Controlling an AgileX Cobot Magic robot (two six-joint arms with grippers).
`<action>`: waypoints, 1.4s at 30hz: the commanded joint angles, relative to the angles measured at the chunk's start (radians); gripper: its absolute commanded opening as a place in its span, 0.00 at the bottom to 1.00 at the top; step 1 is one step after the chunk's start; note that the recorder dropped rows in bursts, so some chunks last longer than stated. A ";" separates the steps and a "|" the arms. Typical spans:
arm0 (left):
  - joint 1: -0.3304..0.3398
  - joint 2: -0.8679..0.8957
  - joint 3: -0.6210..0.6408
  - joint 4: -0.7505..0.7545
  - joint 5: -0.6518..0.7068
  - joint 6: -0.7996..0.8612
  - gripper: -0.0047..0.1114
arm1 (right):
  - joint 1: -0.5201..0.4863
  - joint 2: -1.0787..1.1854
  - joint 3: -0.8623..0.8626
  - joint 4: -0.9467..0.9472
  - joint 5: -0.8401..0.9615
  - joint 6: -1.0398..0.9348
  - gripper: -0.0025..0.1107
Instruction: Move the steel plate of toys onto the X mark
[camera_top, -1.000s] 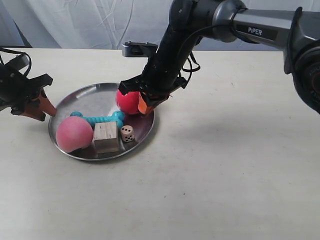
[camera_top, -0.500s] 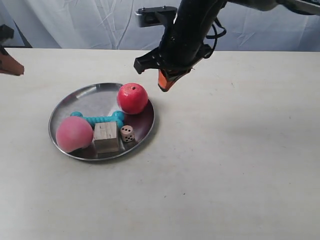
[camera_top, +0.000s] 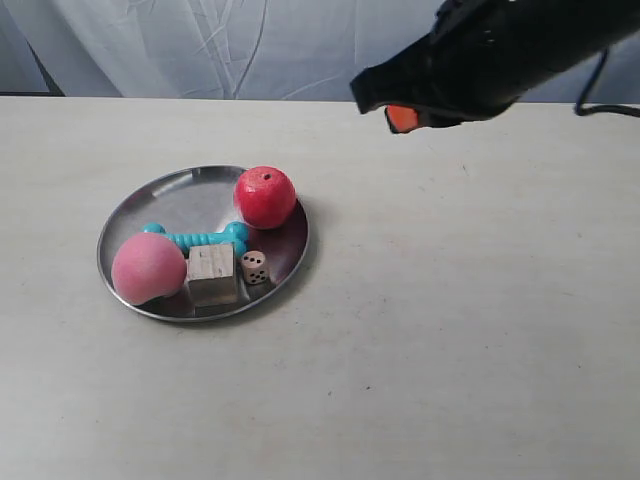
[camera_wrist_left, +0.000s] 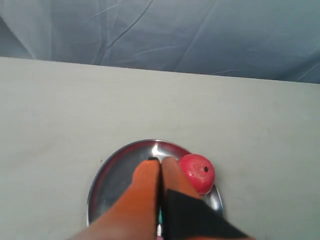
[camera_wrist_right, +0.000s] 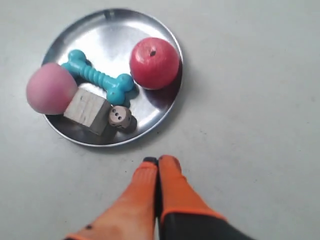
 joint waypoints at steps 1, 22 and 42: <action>0.001 -0.118 0.089 -0.098 -0.014 0.090 0.04 | -0.004 -0.229 0.174 0.000 -0.098 0.025 0.01; -0.228 -0.384 0.420 -0.204 0.181 0.301 0.04 | -0.004 -0.947 0.568 0.262 0.105 0.030 0.01; -0.228 -0.384 0.420 -0.138 0.186 0.301 0.04 | -0.295 -1.259 0.635 0.060 0.082 -0.051 0.01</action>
